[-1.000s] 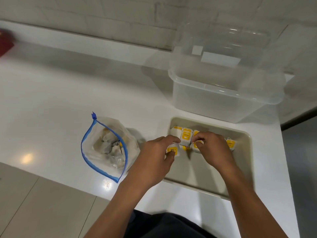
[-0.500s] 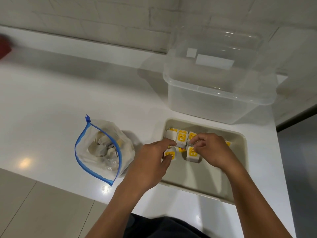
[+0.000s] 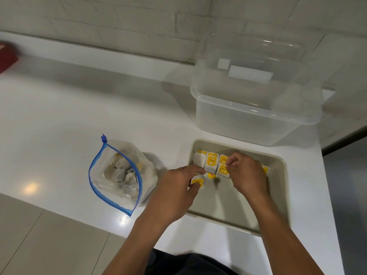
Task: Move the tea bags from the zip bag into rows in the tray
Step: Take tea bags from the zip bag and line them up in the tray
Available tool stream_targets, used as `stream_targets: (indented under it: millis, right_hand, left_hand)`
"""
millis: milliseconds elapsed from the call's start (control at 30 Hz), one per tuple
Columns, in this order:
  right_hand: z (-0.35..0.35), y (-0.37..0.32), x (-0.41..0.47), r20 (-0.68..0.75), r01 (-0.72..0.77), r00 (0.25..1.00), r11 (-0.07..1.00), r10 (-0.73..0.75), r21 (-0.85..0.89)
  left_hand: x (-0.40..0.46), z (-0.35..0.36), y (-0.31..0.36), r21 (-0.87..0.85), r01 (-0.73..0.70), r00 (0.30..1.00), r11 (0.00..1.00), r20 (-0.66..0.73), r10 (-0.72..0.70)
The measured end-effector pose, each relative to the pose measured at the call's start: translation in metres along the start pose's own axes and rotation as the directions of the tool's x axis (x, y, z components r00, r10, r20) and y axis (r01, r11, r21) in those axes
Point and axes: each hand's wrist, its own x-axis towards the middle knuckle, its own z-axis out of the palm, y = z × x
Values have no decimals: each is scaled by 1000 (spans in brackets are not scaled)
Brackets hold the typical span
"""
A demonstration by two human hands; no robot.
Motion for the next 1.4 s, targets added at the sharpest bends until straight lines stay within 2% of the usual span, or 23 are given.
stream_targets:
  millis: [67,200,233,367,500,800,1033,1233,1400]
  right_hand:
    - [-4,2,0,39,7,999,1000,-7,2]
    - [-13,1,-2,293,-23,956,983,-32,183]
    - [-13,0,-1,317,-31,948,981,-31,190]
    - [-5,-2,8,157,-11,988,998,1,65]
    - [3,-3,7,80,22,997,999,-18,-44]
    - [7,1,6,-61,-14,998,997,10,-80]
    - [8,-2,4,-61,-29,998,999,28,-15]
    - [1,1,4,-63,-82,995,995,79,-50]
    - [5,-2,3,-38,-37,999,999,36,-25]
  left_hand:
    - [0,0,0,6,-3,1000,1000,-1,3]
    - [-1,-1,1,4,-11,1000,1000,-2,11]
    - [0,-1,1,4,-12,1000,1000,-3,12]
    - [0,-1,2,12,-15,1000,1000,2,15]
    - [1,-1,2,15,-25,1000,1000,1,25]
    - [2,-1,3,25,-29,1000,999,4,29]
    - [2,-2,4,18,-27,1000,999,10,26]
    - [2,-2,4,16,-32,999,999,12,31]
    - [2,-2,5,20,-30,999,999,15,30]
